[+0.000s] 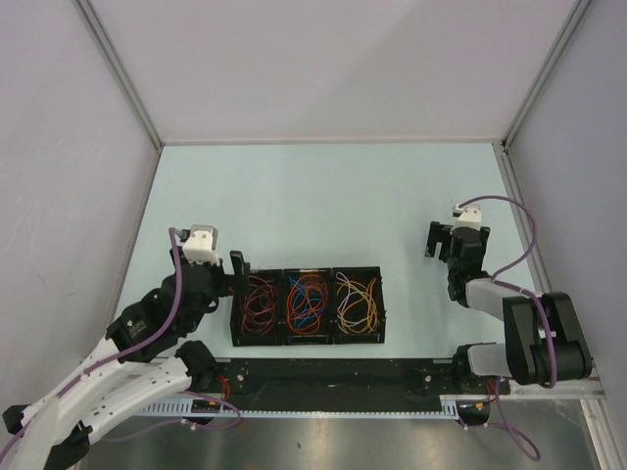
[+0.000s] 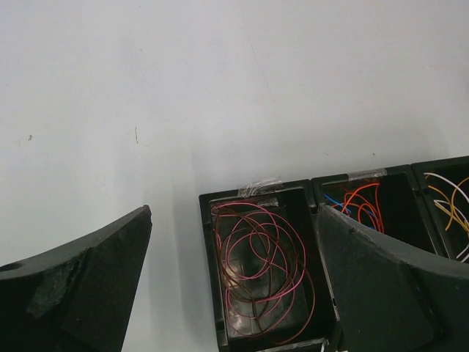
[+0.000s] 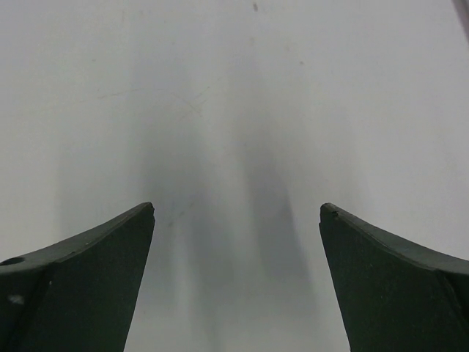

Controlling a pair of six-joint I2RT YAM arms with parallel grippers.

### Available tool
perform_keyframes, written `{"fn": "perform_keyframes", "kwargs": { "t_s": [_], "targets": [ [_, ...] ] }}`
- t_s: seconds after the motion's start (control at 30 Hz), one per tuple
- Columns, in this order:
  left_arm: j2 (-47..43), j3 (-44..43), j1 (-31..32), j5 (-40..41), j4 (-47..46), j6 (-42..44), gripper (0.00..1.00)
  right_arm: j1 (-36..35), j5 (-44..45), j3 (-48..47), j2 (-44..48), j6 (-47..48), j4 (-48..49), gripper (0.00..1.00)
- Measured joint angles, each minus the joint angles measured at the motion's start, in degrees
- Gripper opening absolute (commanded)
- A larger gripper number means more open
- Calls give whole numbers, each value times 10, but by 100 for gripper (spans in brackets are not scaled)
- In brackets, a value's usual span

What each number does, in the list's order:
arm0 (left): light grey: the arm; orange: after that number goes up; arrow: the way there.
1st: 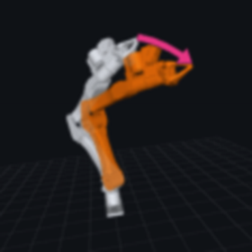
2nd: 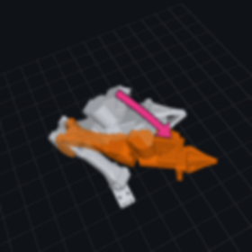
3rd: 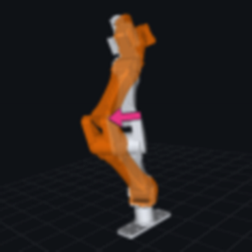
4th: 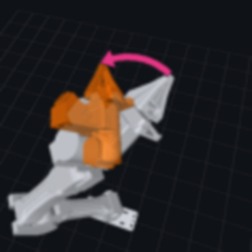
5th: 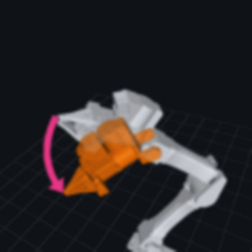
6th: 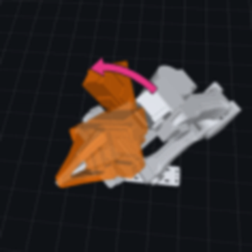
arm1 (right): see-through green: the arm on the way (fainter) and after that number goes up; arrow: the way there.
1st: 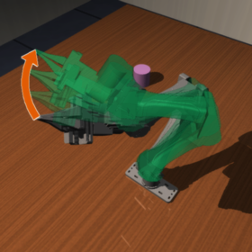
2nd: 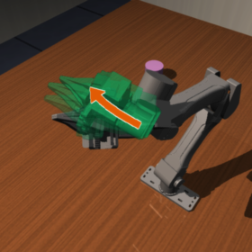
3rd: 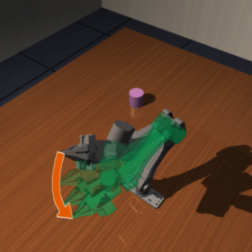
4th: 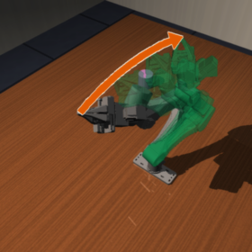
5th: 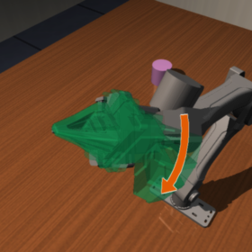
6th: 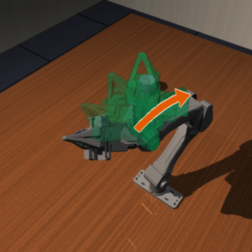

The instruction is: Untangle the cables

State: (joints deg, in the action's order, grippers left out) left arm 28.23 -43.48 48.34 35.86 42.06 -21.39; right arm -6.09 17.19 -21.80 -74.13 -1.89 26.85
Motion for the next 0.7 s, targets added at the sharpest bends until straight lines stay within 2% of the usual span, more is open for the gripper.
{"fn": "perform_keyframes", "kwargs": {
  "t_s": [0.3,0.4,0.7],
  "targets": [
    [0,0,-2,4,0,0,100,68,-165,43,-94,15,228,100],
    [4,0,-8,5,0,0,100,92,-194,66,-102,10,260,100],
    [13,0,-18,5,0,0,100,81,-232,67,-103,10,303,100]
  ]
}}
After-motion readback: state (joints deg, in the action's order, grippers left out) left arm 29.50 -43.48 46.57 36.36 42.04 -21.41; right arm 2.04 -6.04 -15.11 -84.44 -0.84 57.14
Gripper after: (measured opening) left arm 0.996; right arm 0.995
